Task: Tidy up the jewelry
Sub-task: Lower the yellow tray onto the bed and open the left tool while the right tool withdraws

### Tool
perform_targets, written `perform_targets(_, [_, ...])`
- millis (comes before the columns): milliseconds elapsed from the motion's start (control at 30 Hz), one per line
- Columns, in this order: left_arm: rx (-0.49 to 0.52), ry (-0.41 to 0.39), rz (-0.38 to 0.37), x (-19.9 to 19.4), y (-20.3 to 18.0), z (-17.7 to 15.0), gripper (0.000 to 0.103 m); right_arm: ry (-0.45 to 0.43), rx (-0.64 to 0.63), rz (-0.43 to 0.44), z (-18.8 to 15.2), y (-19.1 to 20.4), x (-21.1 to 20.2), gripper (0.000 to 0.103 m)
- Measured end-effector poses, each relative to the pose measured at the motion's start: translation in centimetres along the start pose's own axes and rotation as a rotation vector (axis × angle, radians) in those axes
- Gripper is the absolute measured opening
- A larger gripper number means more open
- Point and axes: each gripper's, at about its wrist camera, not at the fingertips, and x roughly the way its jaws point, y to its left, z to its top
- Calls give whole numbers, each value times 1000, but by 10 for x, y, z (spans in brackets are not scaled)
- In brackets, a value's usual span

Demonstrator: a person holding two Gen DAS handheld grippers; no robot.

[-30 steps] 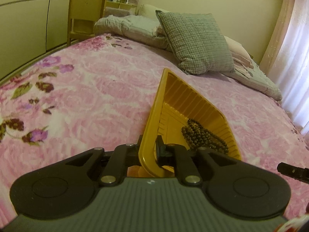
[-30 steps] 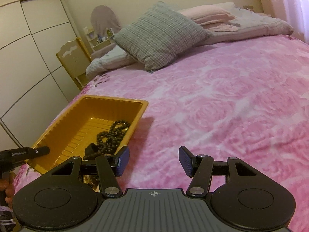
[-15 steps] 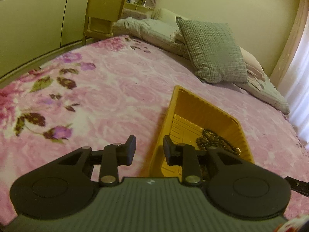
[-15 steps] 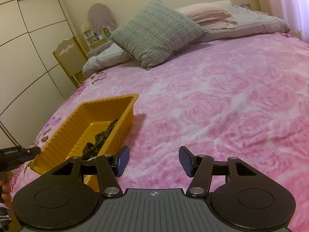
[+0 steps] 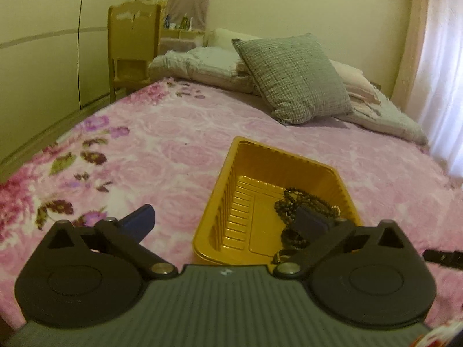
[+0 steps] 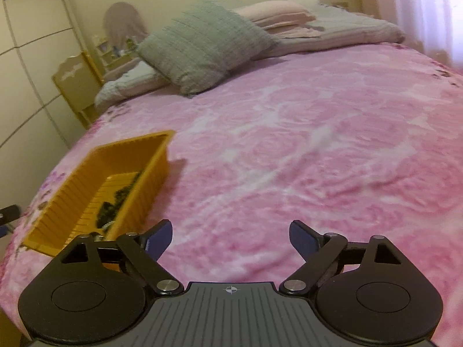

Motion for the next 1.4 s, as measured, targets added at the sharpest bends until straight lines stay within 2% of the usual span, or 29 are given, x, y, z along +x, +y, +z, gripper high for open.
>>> perform_targets(133, [34, 6, 1, -9, -15, -6, 103, -15, 1, -78, -4, -8, -11, 88])
perform_targets(267, [86, -42, -30, -21, -32, -17, 103, -38, -22, -121, -11, -12, -24, 89])
perform_targets(433, [174, -27, -86, -31, -55, -32, 103, -113, -78, -135, -21, -7, -46, 89])
perform_targets(600, [177, 11, -117, -37, -72, -47, 102, -161, -97, -120, -27, -2, -64, 89])
perform_targets(767, [190, 61, -133, -39, -83, -60, 99, -150, -101, -87, -32, 5, -72, 89])
perform_targets(833, [192, 89, -176, -39, -85, -62, 91, -116, -114, -75, -34, 8, -71, 89])
perform_targets(900, [191, 90, -212, -42, -85, -65, 91, -106, -133, -70, -38, 12, -73, 89])
perform_targets(1033, [201, 71, -187, -50, -92, -70, 98, -75, -154, -68, -44, 20, -77, 89])
perform_targets(1233, [197, 132, -186, -57, -98, -76, 100, -46, -174, -75, -54, 31, -90, 89])
perform_targets(1400, [181, 188, -150, -65, -98, -81, 100, 5, -168, -72, -62, 33, -97, 89])
